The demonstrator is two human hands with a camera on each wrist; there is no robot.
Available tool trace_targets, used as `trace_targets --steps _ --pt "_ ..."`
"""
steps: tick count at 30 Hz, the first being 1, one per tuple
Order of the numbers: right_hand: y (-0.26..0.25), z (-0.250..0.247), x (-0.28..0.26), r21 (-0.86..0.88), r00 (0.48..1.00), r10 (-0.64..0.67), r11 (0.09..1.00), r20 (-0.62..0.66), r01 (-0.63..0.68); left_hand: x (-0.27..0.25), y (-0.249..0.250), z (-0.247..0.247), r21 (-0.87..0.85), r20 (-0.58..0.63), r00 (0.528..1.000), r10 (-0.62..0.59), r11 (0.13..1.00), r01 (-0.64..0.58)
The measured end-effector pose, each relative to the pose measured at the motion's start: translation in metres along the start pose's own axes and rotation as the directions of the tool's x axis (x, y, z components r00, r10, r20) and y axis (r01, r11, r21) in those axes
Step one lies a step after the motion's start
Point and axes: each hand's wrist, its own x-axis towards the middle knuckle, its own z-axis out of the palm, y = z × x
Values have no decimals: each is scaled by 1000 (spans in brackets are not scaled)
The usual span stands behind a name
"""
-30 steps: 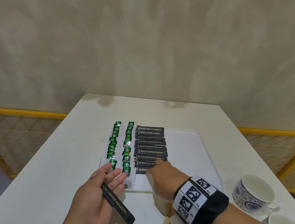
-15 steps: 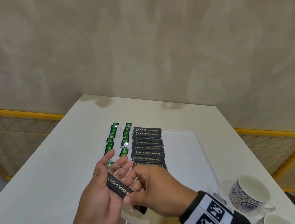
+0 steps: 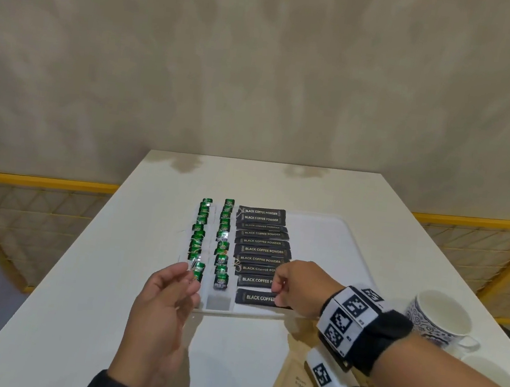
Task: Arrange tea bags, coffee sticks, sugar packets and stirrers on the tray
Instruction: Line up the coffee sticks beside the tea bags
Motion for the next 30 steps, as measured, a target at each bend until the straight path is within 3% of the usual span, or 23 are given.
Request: trace_targets --steps 4,6,11,15,30 --pt "-9 5 3 -93 995 27 995 -92 -36 -3 -1 -3 32 0 1000 1 999 -1" --pt "-13 5 0 -162 988 -34 987 -150 9 -4 0 -4 28 -5 1000 -7 1000 7" --pt "-19 17 -11 -371 987 -142 915 78 161 -4 2 -8 0 1 1000 -30 1000 30" --pt "-19 28 -13 -474 988 -117 867 99 150 -5 0 -6 6 11 999 -49 999 49" --pt "-22 28 -16 -477 991 -55 873 120 106 -8 0 -9 -4 10 997 -81 997 81"
